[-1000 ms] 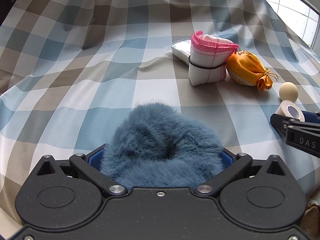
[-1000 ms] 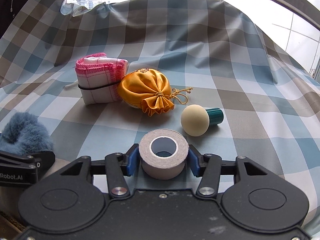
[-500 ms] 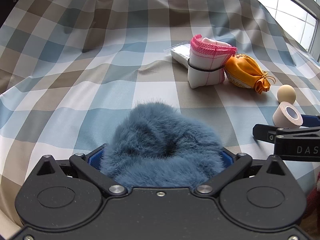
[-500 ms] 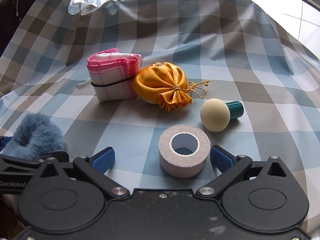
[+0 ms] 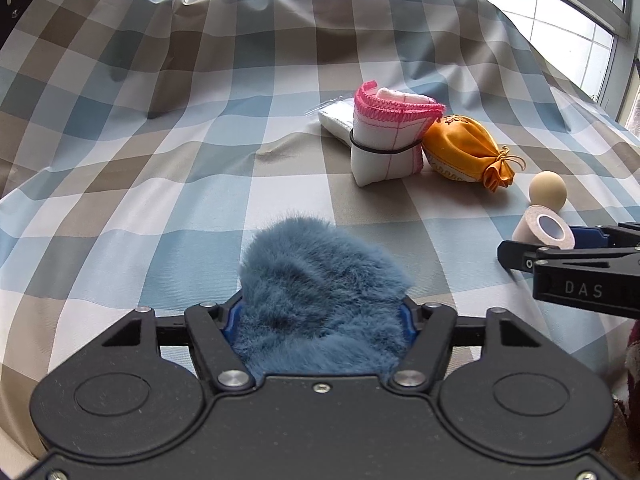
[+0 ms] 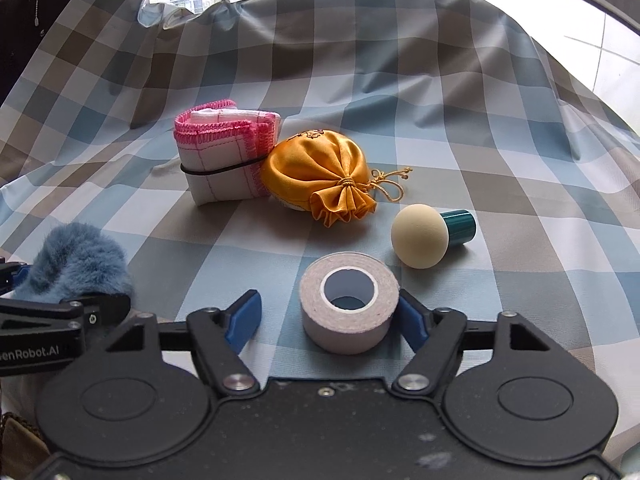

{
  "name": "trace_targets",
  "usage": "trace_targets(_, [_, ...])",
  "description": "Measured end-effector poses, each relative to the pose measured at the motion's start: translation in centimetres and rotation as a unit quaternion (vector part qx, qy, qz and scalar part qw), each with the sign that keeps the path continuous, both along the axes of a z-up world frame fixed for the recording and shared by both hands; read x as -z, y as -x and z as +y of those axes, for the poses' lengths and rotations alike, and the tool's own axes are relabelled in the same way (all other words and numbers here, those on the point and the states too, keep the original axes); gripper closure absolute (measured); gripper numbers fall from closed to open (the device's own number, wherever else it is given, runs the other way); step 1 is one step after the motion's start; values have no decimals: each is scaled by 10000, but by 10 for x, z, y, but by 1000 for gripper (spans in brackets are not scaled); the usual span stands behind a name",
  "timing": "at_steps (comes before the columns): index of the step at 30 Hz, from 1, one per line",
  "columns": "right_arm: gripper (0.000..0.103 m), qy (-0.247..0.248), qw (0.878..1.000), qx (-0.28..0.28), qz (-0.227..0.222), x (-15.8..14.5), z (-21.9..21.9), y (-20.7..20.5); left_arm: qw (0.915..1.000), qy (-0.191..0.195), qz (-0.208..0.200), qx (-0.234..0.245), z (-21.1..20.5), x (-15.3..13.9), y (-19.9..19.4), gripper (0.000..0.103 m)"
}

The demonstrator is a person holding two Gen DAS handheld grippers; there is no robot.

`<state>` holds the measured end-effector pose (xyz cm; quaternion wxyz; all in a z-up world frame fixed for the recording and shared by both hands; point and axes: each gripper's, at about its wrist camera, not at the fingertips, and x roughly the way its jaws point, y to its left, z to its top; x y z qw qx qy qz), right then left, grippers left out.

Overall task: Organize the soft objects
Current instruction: 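Lift and carry scrunchie with left tool while right tool carries tape to basket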

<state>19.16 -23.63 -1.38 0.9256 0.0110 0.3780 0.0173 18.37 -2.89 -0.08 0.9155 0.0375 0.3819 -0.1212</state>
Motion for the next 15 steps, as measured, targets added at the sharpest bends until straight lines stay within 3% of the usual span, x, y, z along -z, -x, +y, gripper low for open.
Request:
trace_targets(1, [55, -17, 10000, 10, -17, -2, -1, 1, 10000, -3, -6, 11, -1, -1, 1, 45])
trace_targets(6, [55, -223, 9997, 83, -76, -7, -9, 4, 10000, 29, 85, -27, -2, -6, 1, 48])
trace_targets(15, [55, -739, 9946, 279, -674, -30, -24, 31, 9997, 162, -49, -170, 1, -30, 25, 48])
